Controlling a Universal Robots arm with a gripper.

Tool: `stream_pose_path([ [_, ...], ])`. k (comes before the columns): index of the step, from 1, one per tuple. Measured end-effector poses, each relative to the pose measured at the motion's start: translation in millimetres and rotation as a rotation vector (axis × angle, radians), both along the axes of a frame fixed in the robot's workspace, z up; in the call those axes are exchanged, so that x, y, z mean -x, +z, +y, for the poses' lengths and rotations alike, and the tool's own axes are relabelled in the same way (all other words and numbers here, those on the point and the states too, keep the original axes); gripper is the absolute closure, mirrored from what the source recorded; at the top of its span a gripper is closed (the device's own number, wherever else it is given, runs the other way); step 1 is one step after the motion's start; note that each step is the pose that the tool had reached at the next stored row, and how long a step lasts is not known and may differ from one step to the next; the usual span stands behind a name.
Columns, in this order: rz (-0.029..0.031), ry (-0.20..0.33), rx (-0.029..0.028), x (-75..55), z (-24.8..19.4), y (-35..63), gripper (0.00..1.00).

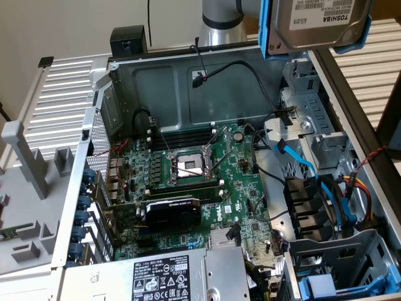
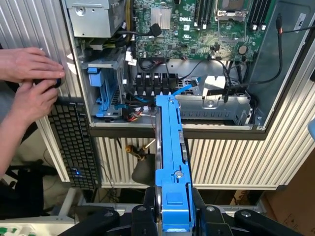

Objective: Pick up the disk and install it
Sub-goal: 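Pick up the disk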

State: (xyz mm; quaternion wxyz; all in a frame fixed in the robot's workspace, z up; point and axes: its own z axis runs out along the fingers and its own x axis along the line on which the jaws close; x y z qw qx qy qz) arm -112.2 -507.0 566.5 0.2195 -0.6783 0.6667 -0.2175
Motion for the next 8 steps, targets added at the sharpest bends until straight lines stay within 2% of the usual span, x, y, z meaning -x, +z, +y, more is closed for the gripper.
stream_pose_path([
  [8, 0.0000, 0.000, 0.0000, -0.1, -0.1, 0.0, 0.63],
])
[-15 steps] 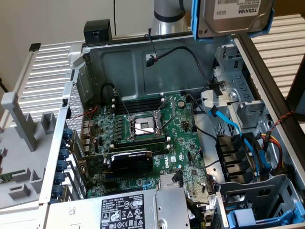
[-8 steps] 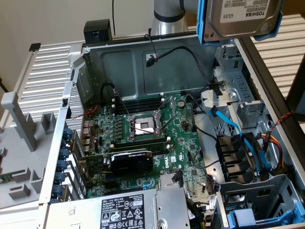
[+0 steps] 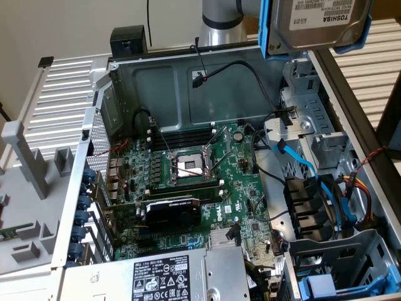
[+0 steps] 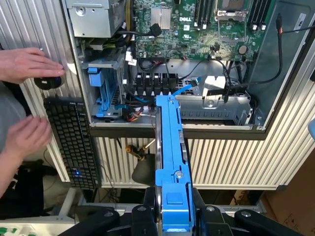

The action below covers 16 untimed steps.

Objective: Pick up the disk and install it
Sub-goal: 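Pick up the disk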

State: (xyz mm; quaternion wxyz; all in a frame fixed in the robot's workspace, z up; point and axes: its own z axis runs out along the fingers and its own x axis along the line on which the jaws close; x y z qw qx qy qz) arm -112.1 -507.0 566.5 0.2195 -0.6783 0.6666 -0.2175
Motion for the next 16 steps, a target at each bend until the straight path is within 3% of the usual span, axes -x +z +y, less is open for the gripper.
stream_pose_path([
  [8, 0.0001, 0.000, 0.0000, 0.0, -0.6, 0.0, 0.63],
  [16, -0.0001, -0.005, -0.0001, -0.5, -13.8, 0.0, 0.63],
])
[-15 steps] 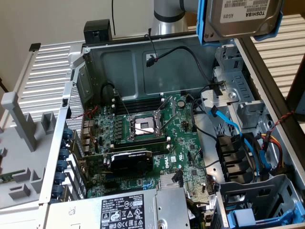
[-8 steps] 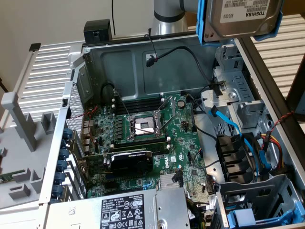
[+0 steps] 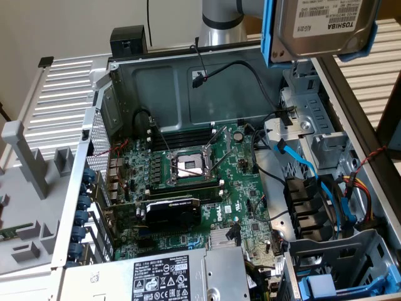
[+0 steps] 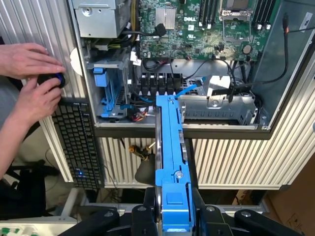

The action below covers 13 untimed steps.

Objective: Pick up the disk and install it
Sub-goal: 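Pick up the disk, then insert the disk into the insertion slot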

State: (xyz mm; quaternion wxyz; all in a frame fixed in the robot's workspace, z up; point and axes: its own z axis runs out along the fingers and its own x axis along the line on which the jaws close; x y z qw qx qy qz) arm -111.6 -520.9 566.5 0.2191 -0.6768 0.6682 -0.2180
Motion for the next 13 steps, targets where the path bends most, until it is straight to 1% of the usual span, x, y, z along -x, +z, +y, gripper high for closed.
stream_pose_path([
  [6, 0.0000, 0.000, 0.0000, -1.4, -13.2, 0.0, 0.63],
  [13, 0.0000, 0.000, -0.0010, -2.1, -34.0, -1.1, 0.63],
])
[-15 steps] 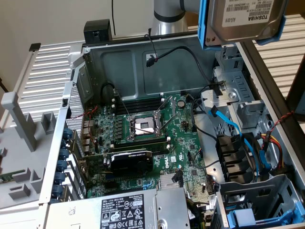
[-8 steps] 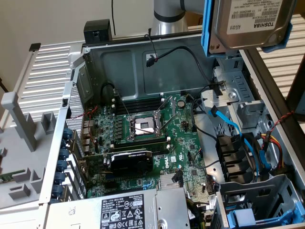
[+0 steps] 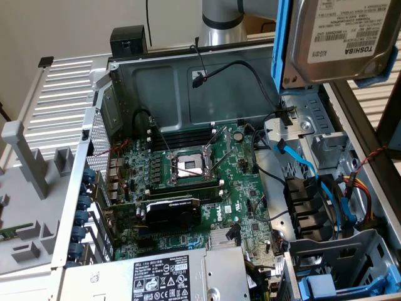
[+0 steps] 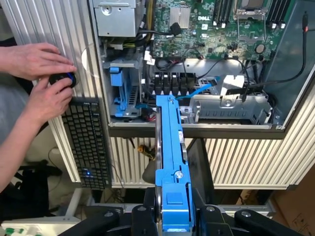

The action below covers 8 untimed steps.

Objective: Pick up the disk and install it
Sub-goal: 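Insert the disk into the insertion slot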

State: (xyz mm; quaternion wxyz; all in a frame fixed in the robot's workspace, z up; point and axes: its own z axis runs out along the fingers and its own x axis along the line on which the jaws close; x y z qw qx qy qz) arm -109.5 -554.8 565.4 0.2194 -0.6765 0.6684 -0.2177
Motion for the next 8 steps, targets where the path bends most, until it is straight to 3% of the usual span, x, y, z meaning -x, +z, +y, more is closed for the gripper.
stream_pose_path([
  [8, -0.0006, 0.000, -0.0040, -1.8, -22.8, -6.5, 0.63],
])
